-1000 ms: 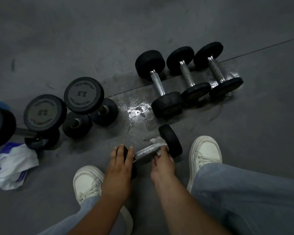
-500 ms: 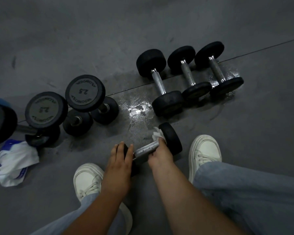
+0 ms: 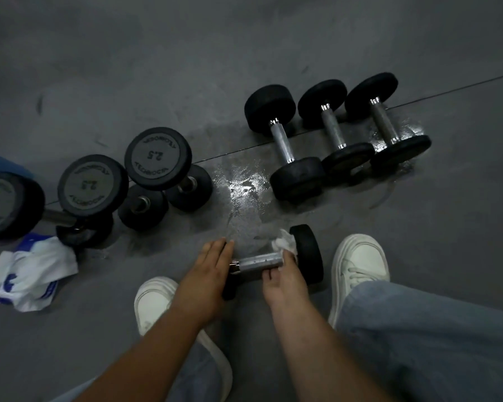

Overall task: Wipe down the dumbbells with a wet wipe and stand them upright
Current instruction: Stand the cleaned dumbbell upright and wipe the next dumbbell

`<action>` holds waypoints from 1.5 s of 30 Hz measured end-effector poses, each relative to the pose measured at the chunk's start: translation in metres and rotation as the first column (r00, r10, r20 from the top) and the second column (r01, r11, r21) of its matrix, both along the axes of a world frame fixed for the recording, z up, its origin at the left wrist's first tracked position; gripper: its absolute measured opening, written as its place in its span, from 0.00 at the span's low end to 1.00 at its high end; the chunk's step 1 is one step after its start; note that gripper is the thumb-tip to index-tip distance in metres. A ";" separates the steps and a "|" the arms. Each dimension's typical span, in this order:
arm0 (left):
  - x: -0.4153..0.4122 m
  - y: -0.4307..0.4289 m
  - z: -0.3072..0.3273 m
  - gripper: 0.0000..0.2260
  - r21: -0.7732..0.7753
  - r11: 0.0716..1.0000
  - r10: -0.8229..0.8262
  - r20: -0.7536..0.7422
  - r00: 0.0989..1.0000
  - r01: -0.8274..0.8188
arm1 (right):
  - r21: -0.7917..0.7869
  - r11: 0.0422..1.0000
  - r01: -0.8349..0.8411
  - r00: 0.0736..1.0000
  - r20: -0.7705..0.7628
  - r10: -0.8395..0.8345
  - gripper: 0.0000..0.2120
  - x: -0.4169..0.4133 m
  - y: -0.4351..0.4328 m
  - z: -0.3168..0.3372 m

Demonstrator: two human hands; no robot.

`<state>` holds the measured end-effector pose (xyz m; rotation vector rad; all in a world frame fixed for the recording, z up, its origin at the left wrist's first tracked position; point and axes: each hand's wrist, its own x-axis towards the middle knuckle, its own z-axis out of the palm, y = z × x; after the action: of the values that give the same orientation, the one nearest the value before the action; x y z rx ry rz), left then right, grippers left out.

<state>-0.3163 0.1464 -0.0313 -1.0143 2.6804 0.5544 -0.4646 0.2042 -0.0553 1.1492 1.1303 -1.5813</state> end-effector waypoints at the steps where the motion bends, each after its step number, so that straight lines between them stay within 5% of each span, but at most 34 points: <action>1: -0.001 -0.008 0.001 0.48 0.009 1.000 -0.008 0.005 1.000 0.008 | 0.002 1.000 0.015 1.000 0.003 -0.015 0.16 0.002 0.004 0.004; 9: -0.006 -0.018 0.005 0.51 0.105 0.994 0.007 0.007 1.000 -0.007 | -0.054 0.990 -0.127 0.992 -0.012 0.127 0.19 -0.011 -0.019 -0.006; 14: 0.006 0.007 0.004 0.55 0.320 0.870 0.409 -0.043 0.912 -0.375 | -0.025 0.991 -0.128 0.990 -0.070 0.126 0.10 -0.009 -0.016 -0.011; 18: -0.012 0.009 0.010 0.44 0.459 0.700 0.630 -0.035 0.776 -0.547 | -0.035 0.987 -0.157 0.986 -0.069 0.154 0.06 -0.011 -0.023 -0.008; 23: -0.018 0.004 0.020 0.39 0.437 0.689 0.591 0.124 0.797 -0.578 | 0.069 0.991 -0.112 0.991 -0.070 0.117 0.10 -0.006 -0.004 0.001; 26: -0.019 0.010 0.022 0.40 0.433 0.685 0.574 0.176 0.800 -0.587 | -0.027 0.994 -0.107 0.982 -0.159 0.101 0.11 0.000 0.005 0.000; 35: -0.021 0.016 0.022 0.42 0.378 0.618 0.699 0.138 0.702 -0.689 | 0.127 0.985 -0.114 0.991 -0.052 0.121 0.05 -0.004 -0.001 0.012; 39: -0.023 0.019 0.021 0.32 0.328 0.624 0.724 0.097 0.683 -0.709 | 0.046 0.984 -0.173 0.983 -0.046 0.175 0.06 -0.011 -0.015 0.008; 45: -0.023 0.015 0.017 0.35 0.393 0.587 0.738 0.101 0.668 -0.708 | 0.065 0.988 -0.140 0.987 -0.069 0.144 0.02 -0.008 0.001 0.007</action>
<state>-0.3398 0.1615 -0.0146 -1.9631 1.9304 1.2477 -0.4725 0.2050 -0.0484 1.0316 1.2876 -1.4989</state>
